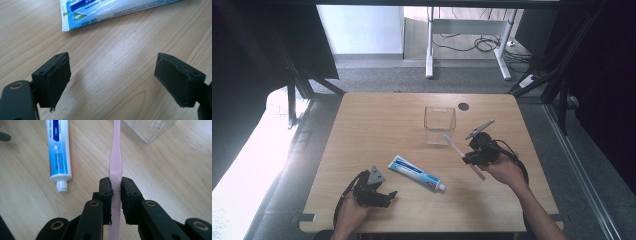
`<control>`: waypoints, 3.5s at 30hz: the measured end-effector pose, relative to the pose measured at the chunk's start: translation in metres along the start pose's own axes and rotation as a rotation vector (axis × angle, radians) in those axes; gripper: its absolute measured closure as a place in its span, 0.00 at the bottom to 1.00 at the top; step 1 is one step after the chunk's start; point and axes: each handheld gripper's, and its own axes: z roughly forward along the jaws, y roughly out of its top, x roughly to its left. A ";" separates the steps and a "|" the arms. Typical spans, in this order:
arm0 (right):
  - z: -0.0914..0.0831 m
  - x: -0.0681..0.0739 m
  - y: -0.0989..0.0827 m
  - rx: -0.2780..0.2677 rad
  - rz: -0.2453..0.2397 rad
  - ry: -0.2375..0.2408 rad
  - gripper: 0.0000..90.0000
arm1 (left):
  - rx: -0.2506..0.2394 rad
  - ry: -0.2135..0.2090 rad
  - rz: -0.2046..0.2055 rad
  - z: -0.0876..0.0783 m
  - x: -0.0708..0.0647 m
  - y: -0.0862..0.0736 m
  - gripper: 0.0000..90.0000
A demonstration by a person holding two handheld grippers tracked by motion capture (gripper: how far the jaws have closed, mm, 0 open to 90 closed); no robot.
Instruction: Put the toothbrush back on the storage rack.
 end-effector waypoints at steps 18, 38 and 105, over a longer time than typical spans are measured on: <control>-0.001 -0.019 0.021 -0.064 0.048 -0.032 0.88 | -0.019 -0.022 0.001 -0.001 0.001 -0.001 0.15; 0.008 -0.028 0.052 -0.142 0.062 -0.045 0.88 | -0.026 -0.024 0.014 -0.001 0.001 -0.001 0.15; 0.053 -0.052 0.138 -0.356 0.063 -0.091 0.88 | -0.053 -0.040 0.007 -0.002 0.003 -0.002 0.15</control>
